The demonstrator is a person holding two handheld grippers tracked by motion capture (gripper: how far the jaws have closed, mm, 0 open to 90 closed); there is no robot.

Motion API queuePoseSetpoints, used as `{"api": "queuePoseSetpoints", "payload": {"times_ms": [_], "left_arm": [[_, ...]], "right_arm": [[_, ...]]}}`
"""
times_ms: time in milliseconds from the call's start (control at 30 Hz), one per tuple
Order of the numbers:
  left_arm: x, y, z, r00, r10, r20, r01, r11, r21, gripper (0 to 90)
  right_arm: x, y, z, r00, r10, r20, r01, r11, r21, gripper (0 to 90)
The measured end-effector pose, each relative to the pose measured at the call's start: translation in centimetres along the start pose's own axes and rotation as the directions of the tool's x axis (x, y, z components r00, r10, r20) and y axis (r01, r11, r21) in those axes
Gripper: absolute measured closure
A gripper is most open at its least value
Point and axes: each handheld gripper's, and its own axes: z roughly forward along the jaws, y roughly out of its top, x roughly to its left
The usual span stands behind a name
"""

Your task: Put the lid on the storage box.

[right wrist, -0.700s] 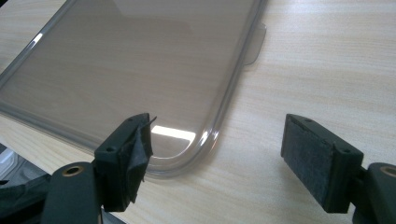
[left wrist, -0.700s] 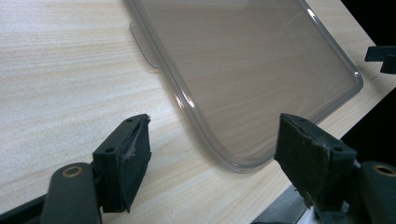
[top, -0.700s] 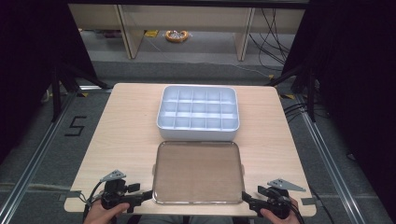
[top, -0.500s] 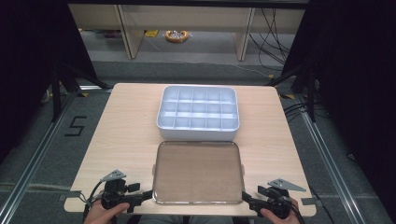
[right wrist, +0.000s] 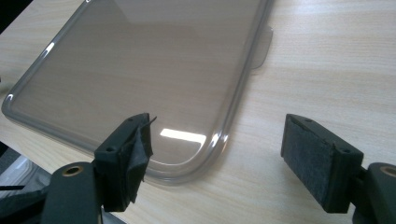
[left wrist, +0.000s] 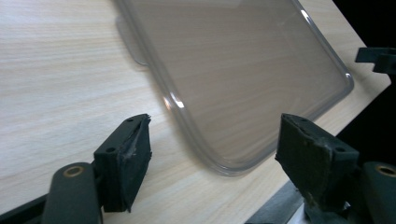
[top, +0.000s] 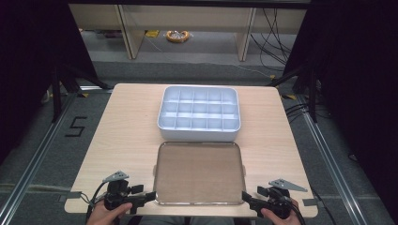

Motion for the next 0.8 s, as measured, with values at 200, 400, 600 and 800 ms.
{"api": "queuePoseSetpoints", "payload": {"times_ms": [200,400,600,800], "left_arm": [[-0.5,0.0,0.4,0.9994,0.028,-0.020,-0.029,0.9993,-0.025,26.1],[-0.9,0.0,0.9,0.9981,0.046,-0.042,-0.047,0.9985,-0.028,28.7],[-1.0,0.1,1.4,0.9969,0.057,-0.054,-0.057,0.9983,-0.005,29.5],[-1.1,0.4,1.9,0.9953,0.052,-0.082,-0.053,0.9986,-0.006,30.2]], "right_arm": [[0.5,0.2,0.3,0.9989,0.036,-0.030,-0.036,0.999,-0.013,25.4],[0.4,0.4,1.0,0.9993,0.003,-0.036,-0.005,0.999,-0.042,24.5],[0.4,0.7,1.2,0.9988,0.020,-0.045,-0.021,0.999,-0.030,23.6],[0.1,0.9,1.9,0.9971,0.051,-0.057,-0.053,0.998,-0.037,23.7]]}}
